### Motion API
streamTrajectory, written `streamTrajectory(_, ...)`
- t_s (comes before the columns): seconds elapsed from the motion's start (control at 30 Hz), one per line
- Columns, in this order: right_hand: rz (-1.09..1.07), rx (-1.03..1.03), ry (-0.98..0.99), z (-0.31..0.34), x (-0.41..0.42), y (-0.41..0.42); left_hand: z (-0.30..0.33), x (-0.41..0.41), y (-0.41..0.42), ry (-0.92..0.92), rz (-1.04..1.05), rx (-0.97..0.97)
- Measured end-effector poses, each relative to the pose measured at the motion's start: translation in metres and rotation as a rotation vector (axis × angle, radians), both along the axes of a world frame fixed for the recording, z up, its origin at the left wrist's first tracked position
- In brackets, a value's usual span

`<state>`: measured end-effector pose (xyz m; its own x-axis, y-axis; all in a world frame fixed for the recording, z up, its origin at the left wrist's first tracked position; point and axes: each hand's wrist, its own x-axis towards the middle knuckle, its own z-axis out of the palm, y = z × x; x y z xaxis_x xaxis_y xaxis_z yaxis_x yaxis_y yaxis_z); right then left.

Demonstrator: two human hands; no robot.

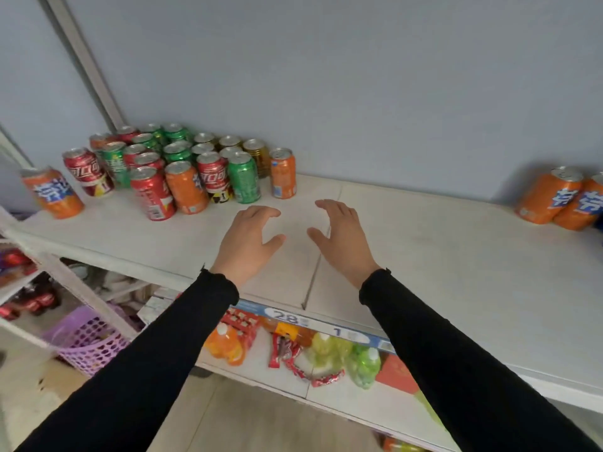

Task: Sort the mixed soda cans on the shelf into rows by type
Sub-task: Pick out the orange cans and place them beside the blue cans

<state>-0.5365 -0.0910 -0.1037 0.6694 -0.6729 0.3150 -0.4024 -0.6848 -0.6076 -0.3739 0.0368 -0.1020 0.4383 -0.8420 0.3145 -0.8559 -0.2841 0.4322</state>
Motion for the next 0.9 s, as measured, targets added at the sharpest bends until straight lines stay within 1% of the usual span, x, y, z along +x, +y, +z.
streamTrajectory(0.2,-0.066,0.108,-0.016,-0.001,0.065,0.009,0.011,0.062,0.018,0.017,-0.009,-0.005)
streamTrajectory(0.37,-0.154,0.274,-0.091,-0.006,0.107,-0.020,0.009,0.094,0.009,0.023,-0.028,-0.016)
streamTrajectory(0.43,-0.180,0.336,-0.128,-0.010,0.123,-0.036,0.011,0.104,0.003,-0.027,-0.044,-0.037)
streamTrajectory(0.53,-0.194,0.430,-0.195,-0.015,0.144,-0.059,0.025,0.123,-0.002,-0.149,-0.031,-0.057)
streamTrajectory(0.63,-0.176,0.480,-0.237,-0.019,0.161,-0.076,0.044,0.151,0.000,-0.334,0.024,-0.043)
streamTrajectory(0.7,-0.146,0.512,-0.275,-0.022,0.168,-0.081,0.055,0.169,0.001,-0.419,0.079,-0.021)
streamTrajectory(0.8,-0.143,0.540,-0.311,-0.026,0.175,-0.082,0.064,0.192,0.004,-0.456,0.167,0.040)
streamTrajectory(0.9,-0.182,0.540,-0.357,-0.028,0.177,-0.079,0.061,0.214,0.003,-0.489,0.221,0.175)
